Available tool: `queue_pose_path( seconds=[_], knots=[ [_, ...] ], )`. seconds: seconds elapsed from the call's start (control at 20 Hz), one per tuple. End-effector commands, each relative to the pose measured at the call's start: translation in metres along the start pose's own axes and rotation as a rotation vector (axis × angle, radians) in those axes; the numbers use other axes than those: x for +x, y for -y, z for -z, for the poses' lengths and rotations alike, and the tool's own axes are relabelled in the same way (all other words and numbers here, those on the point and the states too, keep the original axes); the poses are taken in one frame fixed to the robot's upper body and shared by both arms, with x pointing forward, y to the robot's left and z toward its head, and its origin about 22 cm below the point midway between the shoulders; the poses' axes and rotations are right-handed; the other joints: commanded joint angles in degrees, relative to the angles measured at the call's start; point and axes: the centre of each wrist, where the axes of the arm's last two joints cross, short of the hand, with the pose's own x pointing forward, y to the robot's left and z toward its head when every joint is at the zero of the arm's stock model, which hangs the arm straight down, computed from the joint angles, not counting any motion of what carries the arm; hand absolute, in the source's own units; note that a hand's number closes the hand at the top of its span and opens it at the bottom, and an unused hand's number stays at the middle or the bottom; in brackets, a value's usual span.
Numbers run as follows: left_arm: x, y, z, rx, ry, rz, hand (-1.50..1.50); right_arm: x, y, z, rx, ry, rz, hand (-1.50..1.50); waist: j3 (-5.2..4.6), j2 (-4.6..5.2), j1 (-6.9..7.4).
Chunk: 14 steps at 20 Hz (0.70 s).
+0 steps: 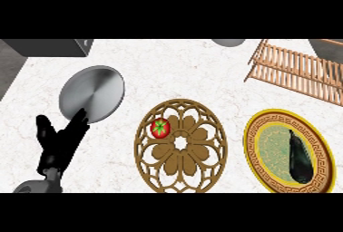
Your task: Pick the sweet potato from the placemat and place it in the tiered shelf
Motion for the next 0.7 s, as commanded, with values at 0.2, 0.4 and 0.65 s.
queue_pose_path(
  seconds=[0.2, 0.4, 0.65],
  knots=[
    [0.004, -0.004, -0.004, 0.010, 0.022, 0.005, 0.00, -0.024, -0.010, 0.044, 0.093, 0.012, -0.037, 1.50, 0.02, 0.04, 0.21],
    [-0.010, 0.018, 0.005, -0.019, 0.016, -0.027, 0.00, -0.025, -0.035, 0.055, 0.081, 0.032, -0.091, 1.50, 0.00, 0.14, 0.19],
    [-0.004, 0.008, 0.006, -0.004, 0.009, 0.007, 0.00, -0.062, -0.043, 0.079, 0.089, 0.018, -0.117, 1.50, 0.03, 0.25, 0.42]
  ],
)
